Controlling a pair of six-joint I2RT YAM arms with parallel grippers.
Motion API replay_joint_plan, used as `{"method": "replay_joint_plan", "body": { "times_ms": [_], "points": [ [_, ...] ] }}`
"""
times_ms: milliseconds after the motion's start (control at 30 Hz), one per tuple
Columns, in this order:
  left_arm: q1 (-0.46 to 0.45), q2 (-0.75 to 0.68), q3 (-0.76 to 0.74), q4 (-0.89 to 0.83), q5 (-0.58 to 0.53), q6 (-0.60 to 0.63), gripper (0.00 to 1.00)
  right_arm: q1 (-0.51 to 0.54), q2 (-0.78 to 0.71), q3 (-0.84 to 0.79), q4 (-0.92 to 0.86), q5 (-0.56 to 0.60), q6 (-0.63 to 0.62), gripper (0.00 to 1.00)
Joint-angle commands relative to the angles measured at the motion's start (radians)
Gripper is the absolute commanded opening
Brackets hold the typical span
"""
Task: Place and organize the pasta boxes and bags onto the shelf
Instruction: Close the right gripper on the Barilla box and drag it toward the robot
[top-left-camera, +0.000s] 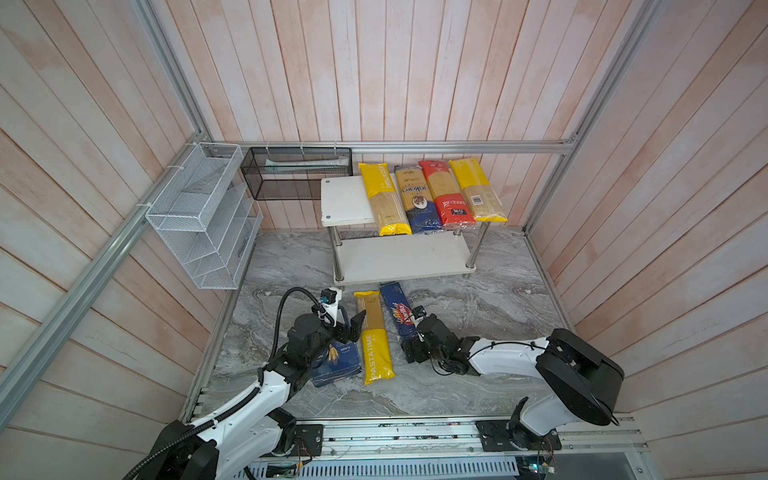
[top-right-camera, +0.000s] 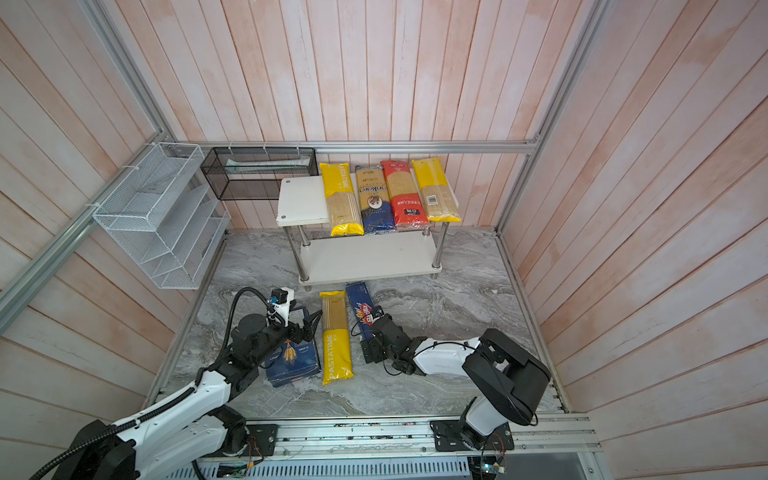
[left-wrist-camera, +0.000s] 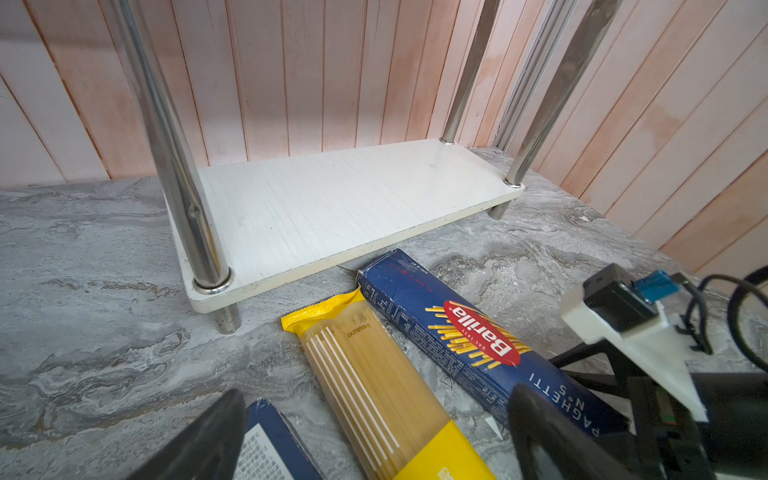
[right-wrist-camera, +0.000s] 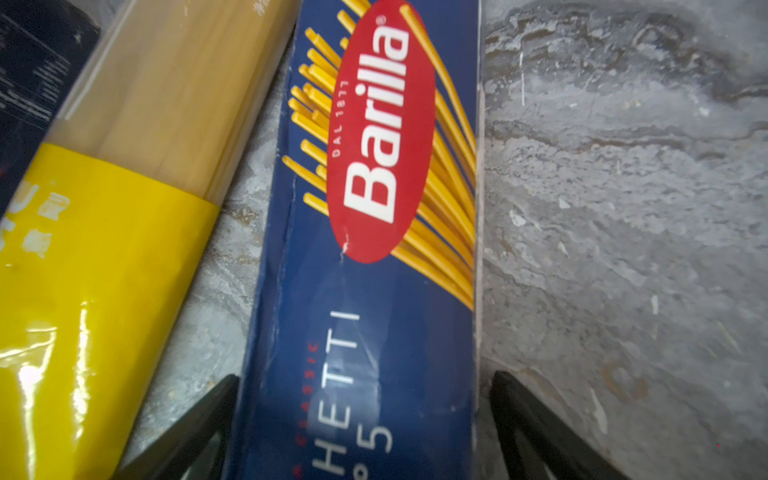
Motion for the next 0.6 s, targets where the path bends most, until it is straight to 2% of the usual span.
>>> {"method": "replay_joint_plan", "body": {
  "times_ms": [0, 200, 567],
  "points": [
    [-0.004, 0.004, 0.003, 0.014, 0.017, -0.006, 1.00, -0.009, 0.043, -0.017, 0.025, -0.026, 0.003, 0.94],
    [-0.004, 0.003, 0.001, 0.017, 0.016, -0.007, 1.00, -0.015, 0.073, -0.018, 0.038, -0.028, 0.005, 0.93],
    [-0.004, 0.010, 0.001, 0.024, 0.019, -0.008, 1.00, -0.018, 0.022, -0.062, 0.104, -0.035, 0.017, 0.75]
  ]
}}
